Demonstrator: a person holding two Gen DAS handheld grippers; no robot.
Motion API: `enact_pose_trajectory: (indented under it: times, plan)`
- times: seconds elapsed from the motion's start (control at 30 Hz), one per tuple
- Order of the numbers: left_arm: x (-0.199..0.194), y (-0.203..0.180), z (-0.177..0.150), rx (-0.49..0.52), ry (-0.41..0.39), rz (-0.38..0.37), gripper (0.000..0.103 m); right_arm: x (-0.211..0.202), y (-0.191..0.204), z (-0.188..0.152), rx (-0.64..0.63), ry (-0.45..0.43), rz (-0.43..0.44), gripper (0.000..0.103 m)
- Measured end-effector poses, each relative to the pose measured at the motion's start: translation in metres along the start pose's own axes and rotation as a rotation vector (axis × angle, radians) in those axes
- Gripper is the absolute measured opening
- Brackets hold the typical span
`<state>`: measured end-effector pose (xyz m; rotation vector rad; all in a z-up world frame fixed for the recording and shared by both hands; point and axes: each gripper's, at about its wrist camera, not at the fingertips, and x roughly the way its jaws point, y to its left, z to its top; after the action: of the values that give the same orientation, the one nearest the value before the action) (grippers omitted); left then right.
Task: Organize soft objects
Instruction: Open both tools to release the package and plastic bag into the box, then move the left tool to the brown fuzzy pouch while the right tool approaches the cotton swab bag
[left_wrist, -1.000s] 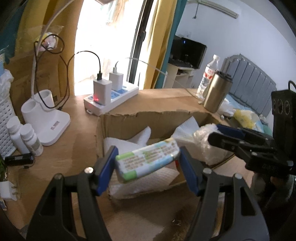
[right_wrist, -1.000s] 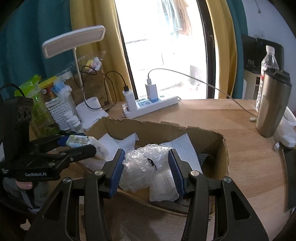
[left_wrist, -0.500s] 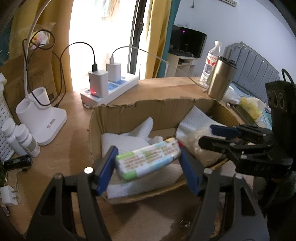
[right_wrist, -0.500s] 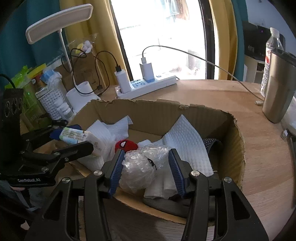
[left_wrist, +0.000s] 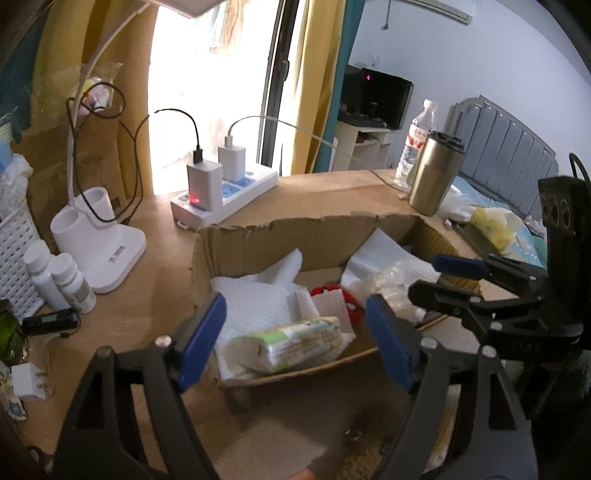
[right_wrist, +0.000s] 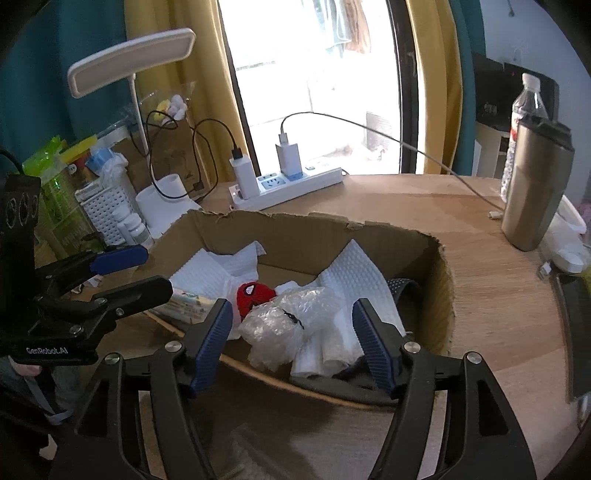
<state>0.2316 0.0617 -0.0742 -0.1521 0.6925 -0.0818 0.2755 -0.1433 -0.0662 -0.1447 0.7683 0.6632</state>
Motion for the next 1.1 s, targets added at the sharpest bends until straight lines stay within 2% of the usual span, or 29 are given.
enact_pose_trajectory:
  times: [0.67,1.1]
  plan:
    - [-0.051,-0.015,-0.019,0.006,-0.056,-0.019,0.081,-0.054,0.023,-0.016,-0.023,-0.054,-0.032,0.071]
    - [-0.074,-0.023,-0.036,0.005,-0.065,-0.016,0.081,-0.08,0.03,-0.033,-0.02,-0.075,-0.042,0.071]
